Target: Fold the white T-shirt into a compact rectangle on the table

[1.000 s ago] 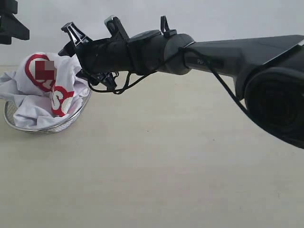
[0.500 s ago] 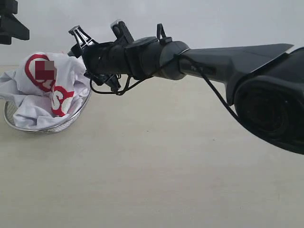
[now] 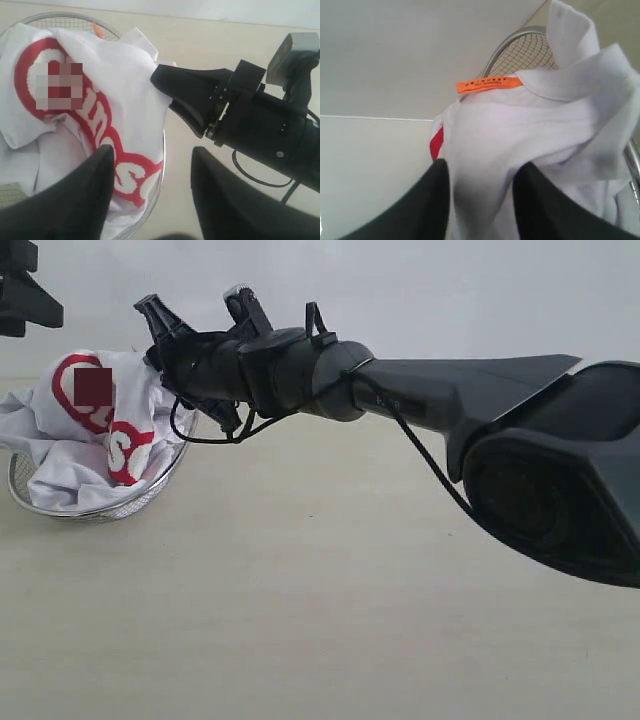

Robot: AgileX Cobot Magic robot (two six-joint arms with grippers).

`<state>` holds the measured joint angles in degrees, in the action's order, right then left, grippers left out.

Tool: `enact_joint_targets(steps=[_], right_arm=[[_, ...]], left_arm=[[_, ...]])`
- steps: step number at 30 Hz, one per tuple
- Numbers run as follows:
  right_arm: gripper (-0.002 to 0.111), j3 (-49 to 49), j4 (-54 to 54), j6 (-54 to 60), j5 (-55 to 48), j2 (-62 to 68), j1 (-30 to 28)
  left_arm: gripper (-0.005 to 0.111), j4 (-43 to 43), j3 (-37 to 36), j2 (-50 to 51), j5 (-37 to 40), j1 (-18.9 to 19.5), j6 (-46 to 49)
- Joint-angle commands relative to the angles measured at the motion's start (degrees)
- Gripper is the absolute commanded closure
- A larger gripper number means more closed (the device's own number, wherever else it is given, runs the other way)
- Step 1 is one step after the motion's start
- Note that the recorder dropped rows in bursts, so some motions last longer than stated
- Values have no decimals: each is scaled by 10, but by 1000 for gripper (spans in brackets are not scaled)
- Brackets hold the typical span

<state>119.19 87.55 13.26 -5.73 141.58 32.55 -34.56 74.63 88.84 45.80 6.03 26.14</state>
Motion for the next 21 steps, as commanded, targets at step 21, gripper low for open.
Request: enact_joint_targets(steps=[21], right_arm=[[108, 1, -163, 208, -221, -103, 0]], left_arm=[[62, 14, -2, -5, 0, 4, 9]])
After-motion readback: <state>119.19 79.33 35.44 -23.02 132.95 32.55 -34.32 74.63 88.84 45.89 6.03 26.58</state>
